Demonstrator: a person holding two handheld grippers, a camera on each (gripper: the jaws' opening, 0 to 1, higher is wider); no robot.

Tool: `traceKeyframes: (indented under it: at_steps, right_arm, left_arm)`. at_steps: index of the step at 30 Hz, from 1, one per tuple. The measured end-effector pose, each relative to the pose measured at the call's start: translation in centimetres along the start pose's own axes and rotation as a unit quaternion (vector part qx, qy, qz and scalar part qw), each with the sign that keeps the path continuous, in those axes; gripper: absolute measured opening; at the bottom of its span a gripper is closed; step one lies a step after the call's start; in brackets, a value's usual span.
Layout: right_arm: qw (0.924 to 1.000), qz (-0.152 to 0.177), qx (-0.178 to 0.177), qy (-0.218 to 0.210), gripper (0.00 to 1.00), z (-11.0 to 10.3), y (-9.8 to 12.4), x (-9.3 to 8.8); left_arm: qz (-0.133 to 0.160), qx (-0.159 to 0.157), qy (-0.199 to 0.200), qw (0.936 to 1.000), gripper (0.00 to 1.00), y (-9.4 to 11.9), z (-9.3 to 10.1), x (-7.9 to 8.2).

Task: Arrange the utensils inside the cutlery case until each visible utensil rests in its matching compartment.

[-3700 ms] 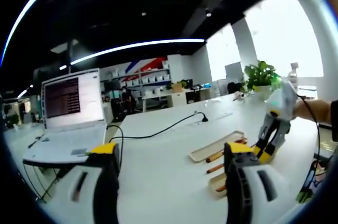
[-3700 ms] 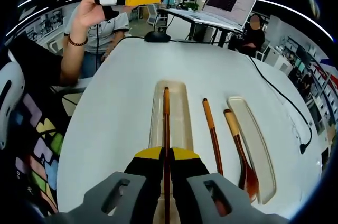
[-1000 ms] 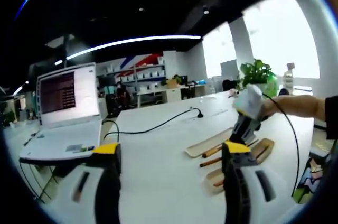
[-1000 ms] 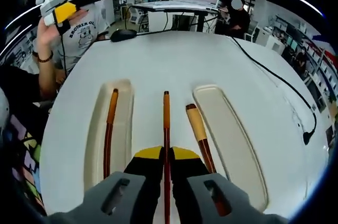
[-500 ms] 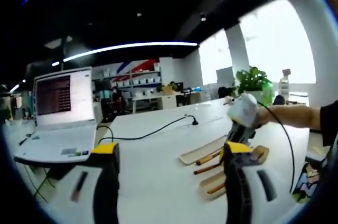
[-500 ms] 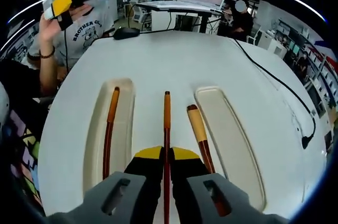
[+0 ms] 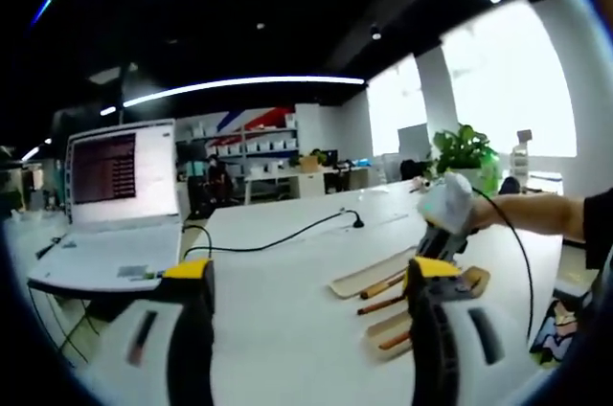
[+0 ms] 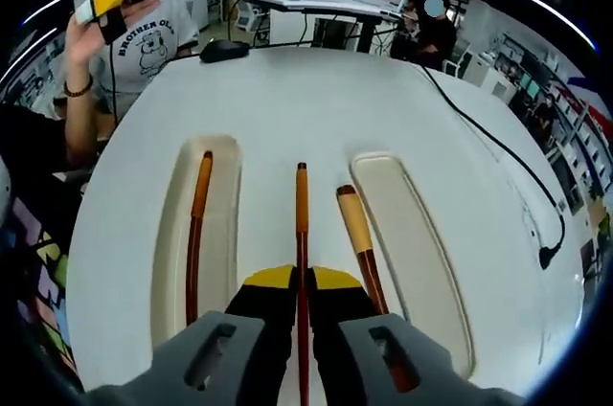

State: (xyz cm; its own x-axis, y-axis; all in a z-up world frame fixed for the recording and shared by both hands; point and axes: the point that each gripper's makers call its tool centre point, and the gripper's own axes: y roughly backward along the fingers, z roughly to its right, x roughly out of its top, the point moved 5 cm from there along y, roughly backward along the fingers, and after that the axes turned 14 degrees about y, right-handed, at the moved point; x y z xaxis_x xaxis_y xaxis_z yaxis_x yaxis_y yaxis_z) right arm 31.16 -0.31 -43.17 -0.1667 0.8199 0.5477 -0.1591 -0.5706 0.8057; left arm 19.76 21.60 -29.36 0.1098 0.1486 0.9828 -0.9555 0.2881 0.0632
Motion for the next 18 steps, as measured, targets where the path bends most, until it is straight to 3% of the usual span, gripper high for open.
traceKeyframes:
  at_steps: [10, 15, 18]
  right_arm:
    - [0.9999, -0.01, -0.01, 0.001, 0.03, 0.1, 0.3, 0.0]
    - [0.9998, -0.002, -0.019, 0.008, 0.03, 0.1, 1.6, 1.1]
    - [0.9995, -0.001, -0.028, 0.014, 0.03, -0.1, 2.3, 1.7]
  left_arm:
    - [-0.004, -0.007, -0.001, 1.0, 0.87, -0.1, 0.3, -0.2]
    - [-0.004, -0.009, -0.003, 0.9999, 0.87, -0.2, 0.4, -0.2]
    - [-0.005, -0.03, 0.007, 0.9995, 0.87, -0.2, 0.9, -0.2]
